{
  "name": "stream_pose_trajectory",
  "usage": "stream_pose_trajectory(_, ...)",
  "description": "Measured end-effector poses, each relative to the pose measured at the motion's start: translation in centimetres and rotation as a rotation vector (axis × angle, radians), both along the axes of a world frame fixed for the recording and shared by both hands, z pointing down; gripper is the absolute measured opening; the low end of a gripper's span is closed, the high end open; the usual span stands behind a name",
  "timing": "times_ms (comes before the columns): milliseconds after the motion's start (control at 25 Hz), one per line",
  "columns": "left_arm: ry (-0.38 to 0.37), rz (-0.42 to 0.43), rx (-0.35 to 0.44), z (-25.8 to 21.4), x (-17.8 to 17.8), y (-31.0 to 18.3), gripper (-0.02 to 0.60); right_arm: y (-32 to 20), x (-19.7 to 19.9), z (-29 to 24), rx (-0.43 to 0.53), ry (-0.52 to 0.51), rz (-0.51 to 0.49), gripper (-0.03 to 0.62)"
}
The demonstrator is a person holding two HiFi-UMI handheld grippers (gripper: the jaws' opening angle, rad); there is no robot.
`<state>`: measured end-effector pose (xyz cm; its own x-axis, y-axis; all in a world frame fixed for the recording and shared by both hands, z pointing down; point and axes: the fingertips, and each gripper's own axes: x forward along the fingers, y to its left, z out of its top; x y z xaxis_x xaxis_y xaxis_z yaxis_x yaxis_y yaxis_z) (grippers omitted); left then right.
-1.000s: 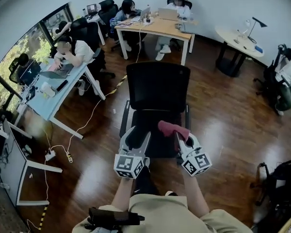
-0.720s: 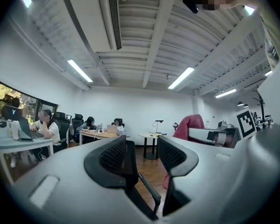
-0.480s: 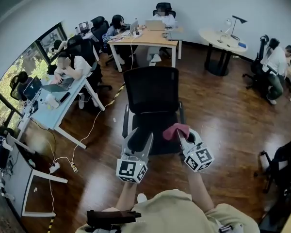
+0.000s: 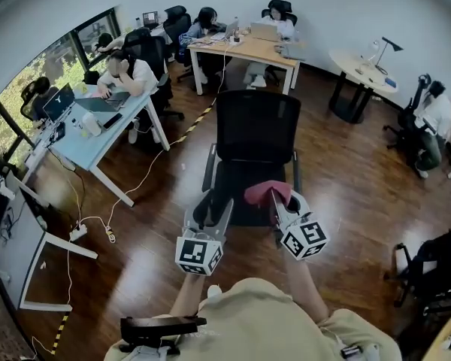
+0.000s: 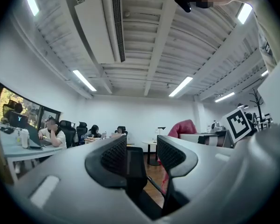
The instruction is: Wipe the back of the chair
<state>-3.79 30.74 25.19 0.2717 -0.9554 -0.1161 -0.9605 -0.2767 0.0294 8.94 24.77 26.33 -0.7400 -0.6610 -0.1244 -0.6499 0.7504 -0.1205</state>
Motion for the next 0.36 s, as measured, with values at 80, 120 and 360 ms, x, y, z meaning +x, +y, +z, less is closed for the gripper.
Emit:
stream_pose_trajectory(80,-0.002,0.000,-0.006,0.2,-0.6,-0.2,0.195,0.2,-0.1,0.1,-0.008,0.002,0.009,0.018)
stream_pose_trajectory(120,-0.005,0.001,-0.010,0.3,-0.8,-0.3,0.195,0.2,0.0,0.2,-0.013,0.004,0.015,0.018)
stream_pose_trajectory(360,0.002,0.001,-0.032,0.8,-2.2,-0.5,0.195,0.4,0.5,1.1,-0.044,0.002,0.050,0.018)
